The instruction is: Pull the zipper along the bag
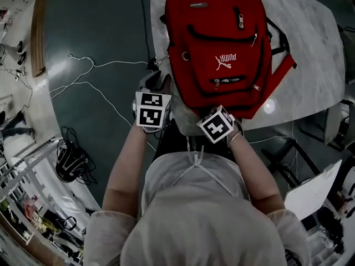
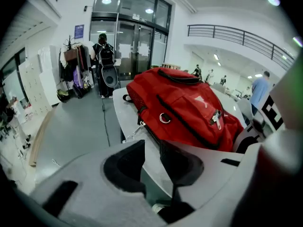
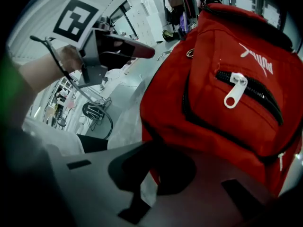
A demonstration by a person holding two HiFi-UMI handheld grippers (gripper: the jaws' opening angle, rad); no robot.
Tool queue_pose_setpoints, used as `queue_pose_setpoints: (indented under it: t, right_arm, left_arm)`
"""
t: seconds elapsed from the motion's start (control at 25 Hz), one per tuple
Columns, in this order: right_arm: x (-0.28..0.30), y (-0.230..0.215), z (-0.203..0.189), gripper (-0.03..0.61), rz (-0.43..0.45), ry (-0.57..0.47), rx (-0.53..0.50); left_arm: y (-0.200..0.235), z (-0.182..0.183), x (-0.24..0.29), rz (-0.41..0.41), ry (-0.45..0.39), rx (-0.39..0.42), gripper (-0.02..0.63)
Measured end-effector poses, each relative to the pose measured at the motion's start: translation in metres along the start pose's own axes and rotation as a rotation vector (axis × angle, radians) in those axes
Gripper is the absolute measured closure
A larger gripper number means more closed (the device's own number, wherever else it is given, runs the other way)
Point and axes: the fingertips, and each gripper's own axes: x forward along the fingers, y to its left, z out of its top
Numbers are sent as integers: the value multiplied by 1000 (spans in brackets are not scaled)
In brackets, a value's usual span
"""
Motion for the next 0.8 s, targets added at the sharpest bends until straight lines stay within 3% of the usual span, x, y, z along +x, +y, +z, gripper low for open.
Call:
queue_pose_setpoints:
  t: [0.12,0.2,0.32,0.48,0.64,0.8]
  right_arm:
    - [-10,8,1,552,20,-22,7]
    - [-22,13,7,552,28,-81,40]
    - [-47,15,24,551,-15,-169,16]
    - [-88,6,56,552,-100,-320,-30]
    - [-150,5,95,552,-170,-539,-31]
    - [-199,8,119,552,-237,-679,-92]
  left_arm:
    - [-16,3,-20,-11,-43,-38,570]
    - [-26,7,-35,-15,-69,-46,583]
    - [-38,18,-60,-28,-130,-78,594]
    - [-51,53,-99,-65,-279,-172,594]
    - [-57,87,-133,-37,-378,-129,594]
    - [-65,114,-156,-25,-449,-83,594]
